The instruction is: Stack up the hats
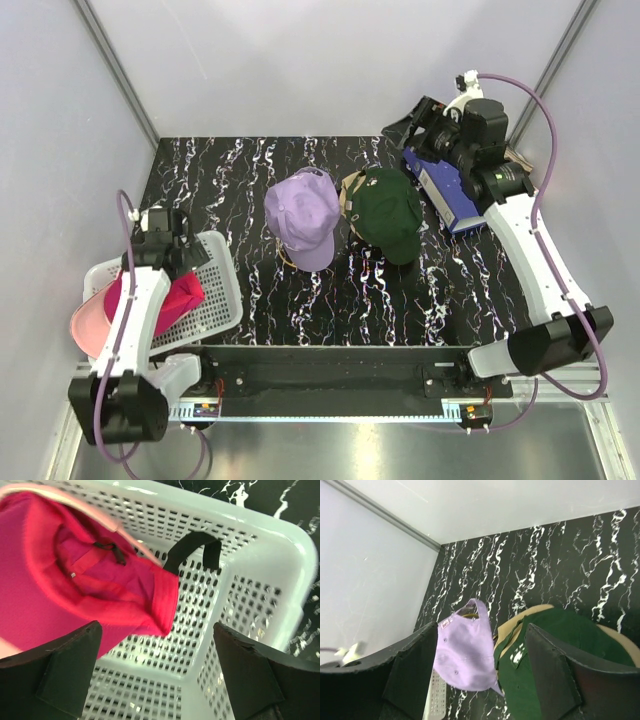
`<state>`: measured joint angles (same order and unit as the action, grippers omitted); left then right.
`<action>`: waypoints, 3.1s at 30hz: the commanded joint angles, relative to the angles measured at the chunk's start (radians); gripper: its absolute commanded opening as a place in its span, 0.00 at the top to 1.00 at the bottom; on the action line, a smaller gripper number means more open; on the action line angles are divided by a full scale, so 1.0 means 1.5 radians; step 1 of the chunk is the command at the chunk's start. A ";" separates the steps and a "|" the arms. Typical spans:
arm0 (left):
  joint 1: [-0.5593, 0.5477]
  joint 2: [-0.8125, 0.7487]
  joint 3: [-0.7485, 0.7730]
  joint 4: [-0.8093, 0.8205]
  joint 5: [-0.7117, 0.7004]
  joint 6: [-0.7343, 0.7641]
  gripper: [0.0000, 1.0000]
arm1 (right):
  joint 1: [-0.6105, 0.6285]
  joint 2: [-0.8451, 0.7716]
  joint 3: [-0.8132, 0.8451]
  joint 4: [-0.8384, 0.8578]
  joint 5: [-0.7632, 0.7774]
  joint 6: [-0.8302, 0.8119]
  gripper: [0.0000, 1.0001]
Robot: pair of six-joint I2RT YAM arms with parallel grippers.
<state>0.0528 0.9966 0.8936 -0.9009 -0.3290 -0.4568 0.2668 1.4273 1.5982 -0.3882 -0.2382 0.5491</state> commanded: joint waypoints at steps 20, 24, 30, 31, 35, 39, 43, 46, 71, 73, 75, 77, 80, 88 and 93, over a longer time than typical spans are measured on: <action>0.036 0.240 -0.060 0.213 0.005 0.032 0.98 | -0.015 -0.092 -0.074 0.051 -0.008 0.020 0.21; 0.036 0.198 -0.052 0.191 0.004 0.041 1.00 | -0.015 -0.093 -0.072 0.049 -0.005 0.019 0.21; 0.036 0.083 0.031 0.086 0.044 0.023 1.00 | -0.015 -0.097 -0.047 0.046 0.014 -0.004 0.21; 0.036 0.051 0.040 0.077 0.054 0.020 0.99 | -0.015 -0.097 -0.044 0.047 0.015 -0.005 0.21; 0.036 -0.012 0.092 0.020 0.087 0.014 0.97 | -0.015 -0.088 -0.031 0.049 0.000 0.002 0.21; 0.035 -0.058 0.173 0.020 0.150 0.015 0.99 | -0.015 -0.080 -0.027 0.068 -0.041 0.019 0.22; 0.035 -0.067 0.266 0.057 0.231 0.021 1.00 | -0.002 -0.075 -0.036 0.136 -0.114 0.033 0.23; 0.035 -0.049 0.342 0.126 0.297 0.008 1.00 | 0.029 -0.068 -0.040 0.177 -0.156 0.030 0.23; -0.359 0.248 0.706 0.467 0.158 -0.300 1.00 | 0.305 -0.097 -0.215 0.343 -0.056 -0.312 0.20; -0.374 0.273 0.740 0.473 0.186 -0.314 1.00 | 0.305 -0.103 -0.245 0.366 -0.019 -0.320 0.20; -0.388 0.283 0.753 0.482 0.204 -0.329 1.00 | 0.305 -0.115 -0.278 0.400 0.008 -0.332 0.19; -0.394 0.284 0.754 0.486 0.209 -0.337 1.00 | 0.306 -0.126 -0.290 0.411 0.066 -0.337 0.19; -0.397 0.280 0.754 0.487 0.211 -0.338 1.00 | 0.306 -0.146 -0.317 0.432 0.137 -0.356 0.18; -0.401 0.279 0.751 0.487 0.215 -0.351 1.00 | 0.306 -0.154 -0.332 0.509 0.193 -0.390 0.16; -0.403 0.280 0.749 0.489 0.234 -0.355 1.00 | 0.306 -0.144 -0.320 0.525 0.227 -0.406 0.15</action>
<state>-0.5465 1.4334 1.9778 -0.2367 -0.0170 -0.9733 0.7193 1.2129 1.0878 0.3073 0.0219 -0.0132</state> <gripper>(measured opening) 0.027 0.840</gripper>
